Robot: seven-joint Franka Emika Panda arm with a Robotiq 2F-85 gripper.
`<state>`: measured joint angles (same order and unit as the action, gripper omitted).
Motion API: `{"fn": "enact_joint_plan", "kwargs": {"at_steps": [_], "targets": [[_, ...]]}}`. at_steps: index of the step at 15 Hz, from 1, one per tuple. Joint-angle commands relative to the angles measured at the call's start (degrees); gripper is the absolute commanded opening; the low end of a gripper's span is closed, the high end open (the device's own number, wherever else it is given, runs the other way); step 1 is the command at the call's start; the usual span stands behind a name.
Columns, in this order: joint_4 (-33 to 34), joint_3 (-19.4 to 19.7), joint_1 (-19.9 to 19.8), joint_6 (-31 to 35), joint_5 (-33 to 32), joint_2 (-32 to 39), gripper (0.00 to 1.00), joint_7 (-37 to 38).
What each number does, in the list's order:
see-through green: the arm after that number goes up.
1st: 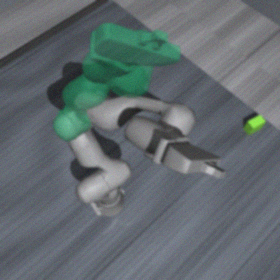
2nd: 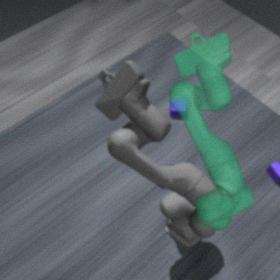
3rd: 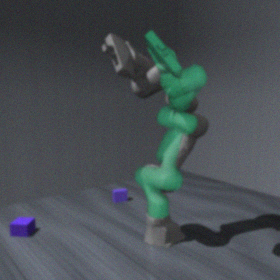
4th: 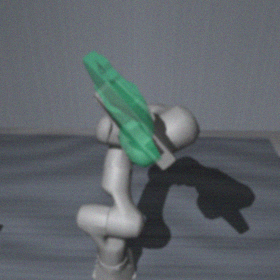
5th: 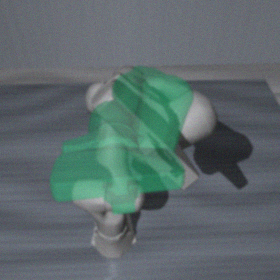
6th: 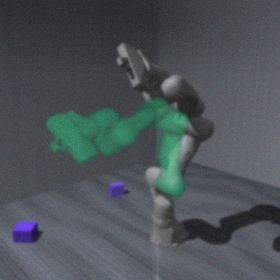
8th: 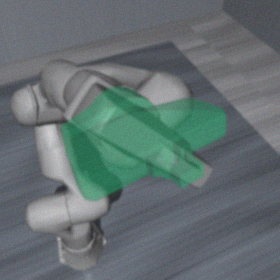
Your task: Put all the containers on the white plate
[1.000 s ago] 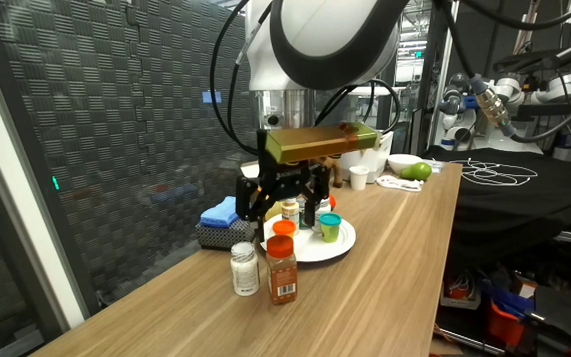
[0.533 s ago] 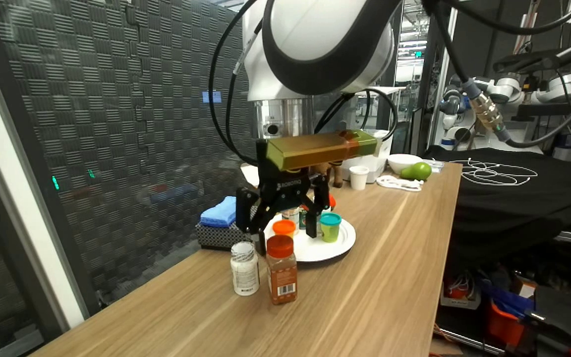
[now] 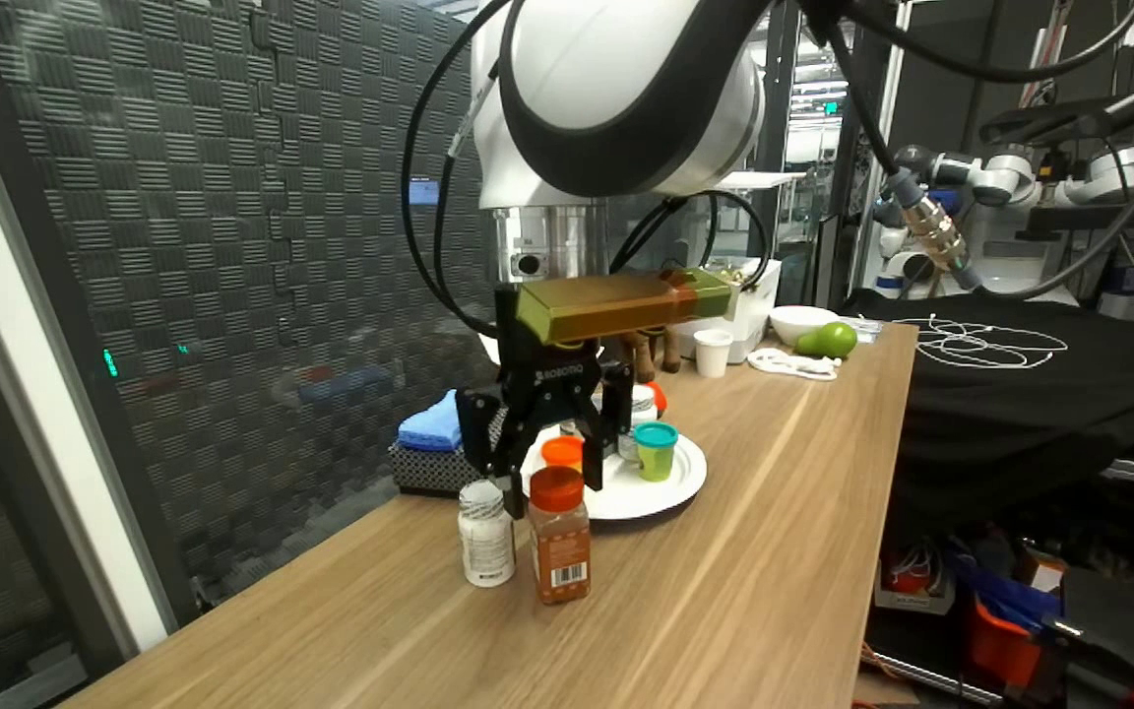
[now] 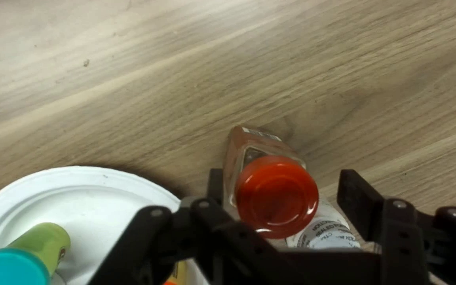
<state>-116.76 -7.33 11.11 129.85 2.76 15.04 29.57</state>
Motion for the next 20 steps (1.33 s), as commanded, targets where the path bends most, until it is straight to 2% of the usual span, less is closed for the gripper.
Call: {"fn": "enact_joint_plan", "kwargs": {"at_steps": [1,4,14,20], "targets": [[1.8,0.67,0.61,0.84,-0.05,0.39,0.45,-0.52],[1.88,0.55,0.39,-0.22,1.04,-0.05,0.24,-0.69],[-2.21,1.03,-1.42,-3.56,1.68,-10.46,0.24,-0.77],[-1.66,3.12,-4.37,-4.63,1.58,-9.52,0.24,-1.52]]}}
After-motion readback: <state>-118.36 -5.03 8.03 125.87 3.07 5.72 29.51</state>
